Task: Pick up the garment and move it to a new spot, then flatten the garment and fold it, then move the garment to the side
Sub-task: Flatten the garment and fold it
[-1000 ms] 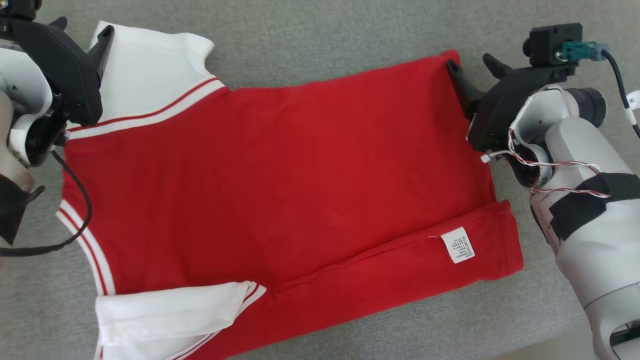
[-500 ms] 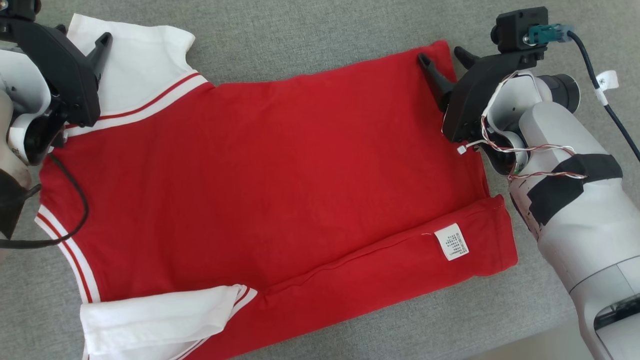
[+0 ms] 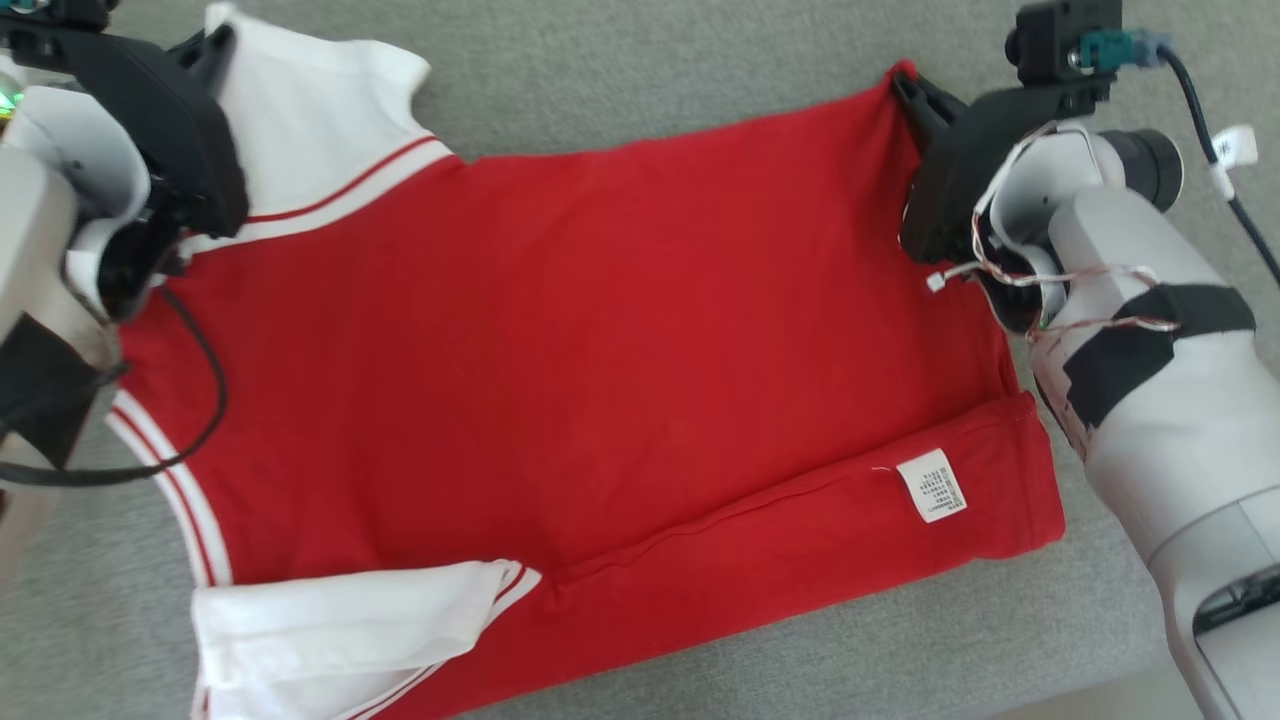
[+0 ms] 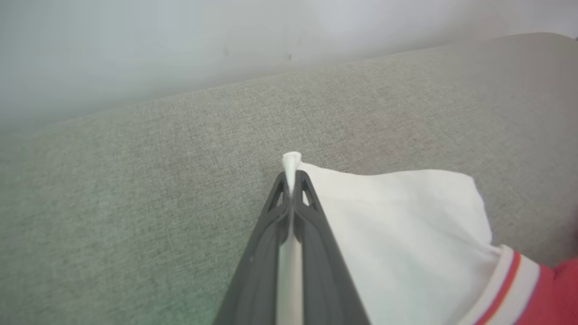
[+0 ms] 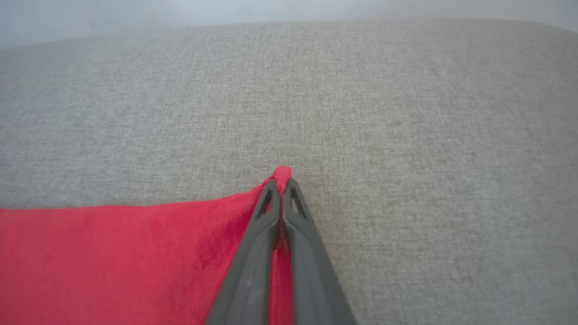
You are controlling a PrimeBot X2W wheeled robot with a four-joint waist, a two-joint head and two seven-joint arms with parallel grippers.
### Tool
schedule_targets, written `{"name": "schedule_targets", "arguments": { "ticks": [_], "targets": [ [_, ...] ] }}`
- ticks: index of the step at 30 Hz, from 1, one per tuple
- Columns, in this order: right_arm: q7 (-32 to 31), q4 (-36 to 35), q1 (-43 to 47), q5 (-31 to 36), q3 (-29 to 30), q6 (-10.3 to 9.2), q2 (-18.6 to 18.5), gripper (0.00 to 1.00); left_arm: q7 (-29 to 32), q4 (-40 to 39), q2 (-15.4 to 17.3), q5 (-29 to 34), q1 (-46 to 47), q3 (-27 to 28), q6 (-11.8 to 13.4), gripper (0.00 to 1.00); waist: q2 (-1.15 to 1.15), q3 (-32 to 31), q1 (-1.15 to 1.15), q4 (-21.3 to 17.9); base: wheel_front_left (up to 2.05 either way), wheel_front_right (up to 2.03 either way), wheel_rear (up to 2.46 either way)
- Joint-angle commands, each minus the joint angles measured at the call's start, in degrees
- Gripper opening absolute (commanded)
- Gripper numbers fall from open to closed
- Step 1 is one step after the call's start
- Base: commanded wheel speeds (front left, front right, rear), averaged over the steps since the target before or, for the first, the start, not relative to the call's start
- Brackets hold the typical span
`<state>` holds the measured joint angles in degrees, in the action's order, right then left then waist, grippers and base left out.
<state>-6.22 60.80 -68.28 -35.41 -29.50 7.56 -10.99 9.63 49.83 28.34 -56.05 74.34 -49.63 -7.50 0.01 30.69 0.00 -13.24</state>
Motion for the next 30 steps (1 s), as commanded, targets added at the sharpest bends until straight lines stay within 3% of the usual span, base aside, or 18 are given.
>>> {"name": "schedule_targets", "arguments": {
  "ticks": [1, 10, 17, 22, 30],
  "targets": [
    [1.87, -0.31, 1.59, -0.53, -0.7, -0.15, -0.92, 0.0, -2.63, -1.5, -0.16, -0.91, -1.13, -0.29, 0.07, 0.0, -0.01, -1.88, 0.0, 1.62, 0.0, 0.0, 0.0],
    [10.26, -3.9, 10.85, -3.1, -5.2, -0.16, -6.82, 0.0, -17.66, -10.6, 0.68, -2.4, -9.58, -2.83, 0.07, 0.0, -0.01, -9.09, 0.0, 7.18, 0.0, 0.0, 0.0],
    [14.77, -5.27, 16.8, -5.06, -6.98, -0.16, -10.38, 0.0, -22.86, -17.46, 0.35, -1.36, -16.46, -3.6, 1.13, 0.0, -0.01, -12.68, 0.0, 10.33, 0.0, 0.0, 0.0],
    [18.32, -5.7, 20.26, -6.17, -7.59, -0.15, -11.21, 0.0, -24.61, -27.11, 1.33, 1.19, -24.15, -2.61, 5.19, 0.0, -0.01, -14.36, 0.0, 11.25, 0.0, 0.0, 0.0],
    [21.12, -6.17, 24.77, -7.84, -5.71, -0.16, -12.87, 0.0, -24.81, -43.68, 2.46, 5.44, -39.51, 5.46, 11.98, 0.0, -0.01, -16.72, 0.0, 12.28, 0.0, 0.0, 0.0]
  ]
}}
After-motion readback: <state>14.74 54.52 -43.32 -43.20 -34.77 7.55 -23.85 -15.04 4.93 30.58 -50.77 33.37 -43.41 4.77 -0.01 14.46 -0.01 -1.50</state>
